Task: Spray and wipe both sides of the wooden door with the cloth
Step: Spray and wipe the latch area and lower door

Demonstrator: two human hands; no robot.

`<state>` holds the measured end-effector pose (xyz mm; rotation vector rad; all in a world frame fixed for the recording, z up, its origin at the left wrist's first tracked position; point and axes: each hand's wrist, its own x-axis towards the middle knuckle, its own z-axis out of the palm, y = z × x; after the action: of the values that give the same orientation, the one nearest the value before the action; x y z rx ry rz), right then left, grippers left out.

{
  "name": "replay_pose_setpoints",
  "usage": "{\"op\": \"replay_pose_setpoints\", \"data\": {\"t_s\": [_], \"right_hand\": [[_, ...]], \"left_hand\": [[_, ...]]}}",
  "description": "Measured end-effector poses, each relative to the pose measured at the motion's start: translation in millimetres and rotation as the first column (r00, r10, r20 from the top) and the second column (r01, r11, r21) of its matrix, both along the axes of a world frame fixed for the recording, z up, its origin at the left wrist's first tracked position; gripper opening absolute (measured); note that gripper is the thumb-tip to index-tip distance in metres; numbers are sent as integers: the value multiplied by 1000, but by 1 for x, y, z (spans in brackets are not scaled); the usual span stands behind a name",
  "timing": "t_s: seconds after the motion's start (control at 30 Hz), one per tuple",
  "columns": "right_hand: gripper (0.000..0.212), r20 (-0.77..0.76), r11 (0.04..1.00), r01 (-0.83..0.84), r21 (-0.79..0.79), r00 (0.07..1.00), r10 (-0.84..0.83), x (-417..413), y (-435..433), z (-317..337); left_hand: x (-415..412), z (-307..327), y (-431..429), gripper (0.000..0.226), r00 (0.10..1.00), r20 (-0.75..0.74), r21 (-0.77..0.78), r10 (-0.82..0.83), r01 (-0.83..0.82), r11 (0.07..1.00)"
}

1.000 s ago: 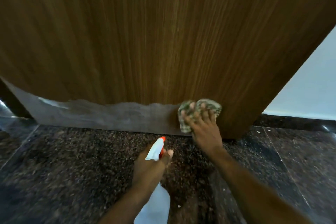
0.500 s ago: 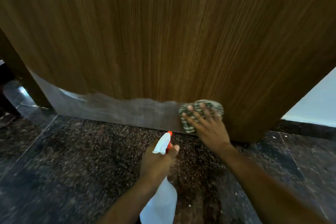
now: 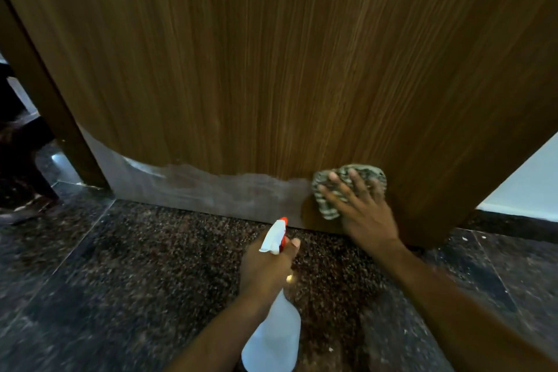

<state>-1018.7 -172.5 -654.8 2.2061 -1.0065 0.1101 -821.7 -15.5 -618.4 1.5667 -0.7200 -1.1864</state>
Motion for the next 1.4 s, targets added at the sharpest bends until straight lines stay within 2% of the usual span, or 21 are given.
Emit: {"op": "replay_pose_setpoints", "data": {"t_s": [0.07, 0.13, 0.2, 0.27, 0.33, 0.4, 0.47, 0.53, 0.6, 0.67, 0.73, 0.8, 0.87, 0.93, 1.0, 1.07, 1.1, 1.2, 1.27, 1.33, 1.4], "right_hand": [[77, -14, 999, -38, 17, 999, 38, 39, -2, -5], [78, -228, 991, -80, 111, 968, 103, 54, -2, -17], [76, -536, 977, -11, 213, 835, 127, 45, 1, -31], [75, -650, 966, 50, 255, 749, 132, 29, 6, -36], [79, -613, 965, 18, 260, 775, 151, 15, 4, -35], [76, -511, 980, -39, 197, 848, 136, -3, 2, -26], [69, -322, 993, -69, 97, 942, 97, -11, 4, -8], [71, -135, 998, -27, 62, 990, 35, 5, 5, 12], [74, -55, 1000, 3, 23, 998, -1, 39, 8, 22], [76, -7, 1000, -16, 3, 1000, 16, 73, 7, 16], [74, -22, 997, -73, 9, 997, 74, 101, 8, 5], [72, -164, 989, -123, 82, 977, 136, 120, 7, -4], [72, -406, 982, -102, 159, 900, 160, 123, 6, -14], [71, -605, 975, -13, 223, 782, 149, 112, 8, -22], [67, -667, 964, 24, 264, 727, 164, 91, 10, -24], [66, -668, 968, 38, 248, 731, 143, 71, 12, -14], [68, -623, 980, 6, 200, 773, 122, 66, 13, -9], [74, -272, 994, -60, 86, 959, 82, 81, 16, 12], [73, -133, 997, -73, 20, 988, 75, 126, 20, 26], [71, -120, 992, -124, 19, 985, 126, 175, 22, 26], [69, -260, 984, -157, 86, 950, 174, 209, 20, 11]], "left_hand": [[5, 3, -1, 27, 1000, 2, -12, 13, -13, 1000], [11, 1, -3, 30, 1000, 17, 4, 26, -26, 1000], [15, -1, -4, 29, 999, 23, 32, 49, -50, 998], [18, -1, -2, 17, 998, -5, 35, 55, -55, 998], [23, 2, 0, 17, 998, -7, 37, 62, -61, 997], [27, 1, 0, 21, 996, 30, 42, 81, -83, 996], [33, 0, 0, 22, 993, 54, 44, 105, -108, 993], [40, 1, -2, 11, 984, 148, 45, 101, -109, 993], [48, 0, -2, 39, 942, 334, 105, 39, -78, 991], [57, 0, 0, 49, 909, 414, 161, 35, -111, 981], [65, -3, 2, 50, 920, 382, 164, 86, -159, 974], [75, -9, 0, 50, 922, 381, 147, 70, -135, 980], [87, -15, -2, 52, 940, 341, 122, 31, -77, 990], [97, -19, -2, 52, 961, 276, 86, 24, -49, 995], [108, -16, 1, 49, 968, 243, 82, 61, -83, 993], [117, -12, 3, 45, 969, 219, 82, 116, -137, 987], [122, -10, 5, 42, 966, 213, 84, 145, -166, 982], [136, -11, 6, 28, 964, 168, 81, 208, -224, 971], [144, -13, 8, 25, 968, 157, 53, 196, -206, 977], [151, -13, 10, 31, 969, 173, 16, 176, -182, 983], [158, -11, 12, 26, 968, 177, -18, 175, -175, 984]]}}
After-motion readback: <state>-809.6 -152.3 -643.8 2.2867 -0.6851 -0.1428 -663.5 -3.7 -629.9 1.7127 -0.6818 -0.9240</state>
